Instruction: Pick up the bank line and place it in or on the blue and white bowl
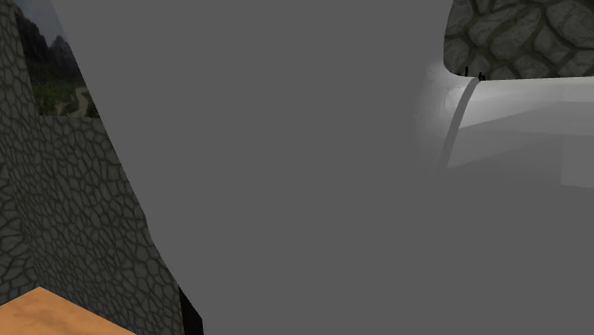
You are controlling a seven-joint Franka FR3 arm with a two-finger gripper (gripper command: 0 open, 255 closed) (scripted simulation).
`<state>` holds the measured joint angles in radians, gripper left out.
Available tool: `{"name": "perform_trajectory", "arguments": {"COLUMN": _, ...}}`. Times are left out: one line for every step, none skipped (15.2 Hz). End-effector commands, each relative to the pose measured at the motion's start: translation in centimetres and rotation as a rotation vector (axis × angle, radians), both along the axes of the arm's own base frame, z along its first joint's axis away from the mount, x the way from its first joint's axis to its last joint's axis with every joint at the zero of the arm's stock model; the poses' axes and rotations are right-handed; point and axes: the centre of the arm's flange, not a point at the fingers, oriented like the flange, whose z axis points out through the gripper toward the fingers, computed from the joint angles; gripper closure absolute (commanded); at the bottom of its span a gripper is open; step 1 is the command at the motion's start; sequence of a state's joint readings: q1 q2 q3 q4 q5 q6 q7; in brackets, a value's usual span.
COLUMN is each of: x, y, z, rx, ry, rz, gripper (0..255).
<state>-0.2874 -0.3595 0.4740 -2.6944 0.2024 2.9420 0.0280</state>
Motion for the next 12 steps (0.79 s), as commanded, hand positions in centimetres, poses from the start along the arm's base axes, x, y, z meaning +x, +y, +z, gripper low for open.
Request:
{"name": "perform_trajectory", "arguments": {"x": 0.0, "y": 0.0, "z": 0.0, "rx": 0.000, "ry": 0.000, "rz": 0.000, "gripper": 0}}
{"name": "perform_trajectory", "arguments": {"x": 0.0, "y": 0.0, "z": 0.0, "rx": 0.000, "ry": 0.000, "rz": 0.000, "gripper": 0}}
{"name": "perform_trajectory", "arguments": {"x": 0.0, "y": 0.0, "z": 0.0, "rx": 0.000, "ry": 0.000, "rz": 0.000, "gripper": 0}}
{"name": "perform_trajectory", "arguments": {"x": -0.7, "y": 0.0, "z": 1.1, "rx": 0.000, "ry": 0.000, "rz": 0.000, "gripper": 0}}
{"name": "perform_trajectory", "arguments": {"x": -1.5, "y": 0.0, "z": 2.2, "rx": 0.000, "ry": 0.000, "rz": 0.000, "gripper": 0}}
{"name": "perform_trajectory", "arguments": {"x": -2.2, "y": 0.0, "z": 3.3, "rx": 0.000, "ry": 0.000, "rz": 0.000, "gripper": 0}}
{"name": "perform_trajectory", "arguments": {"x": -2.8, "y": 0.0, "z": 4.2, "rx": 0.000, "ry": 0.000, "rz": 0.000, "gripper": 0}}
{"name": "perform_trajectory", "arguments": {"x": -2.8, "y": 0.0, "z": 4.2, "rx": 0.000, "ry": 0.000, "rz": 0.000, "gripper": 0}}
{"name": "perform_trajectory", "arguments": {"x": -2.8, "y": 0.0, "z": 4.2, "rx": 0.000, "ry": 0.000, "rz": 0.000, "gripper": 0}}
{"name": "perform_trajectory", "arguments": {"x": -2.8, "y": 0.0, "z": 4.2, "rx": 0.000, "ry": 0.000, "rz": 0.000, "gripper": 0}}
{"name": "perform_trajectory", "arguments": {"x": -2.8, "y": 0.0, "z": 4.2, "rx": 0.000, "ry": 0.000, "rz": 0.000, "gripper": 0}}
{"name": "perform_trajectory", "arguments": {"x": -2.8, "y": 0.0, "z": 4.2, "rx": 0.000, "ry": 0.000, "rz": 0.000, "gripper": 0}}
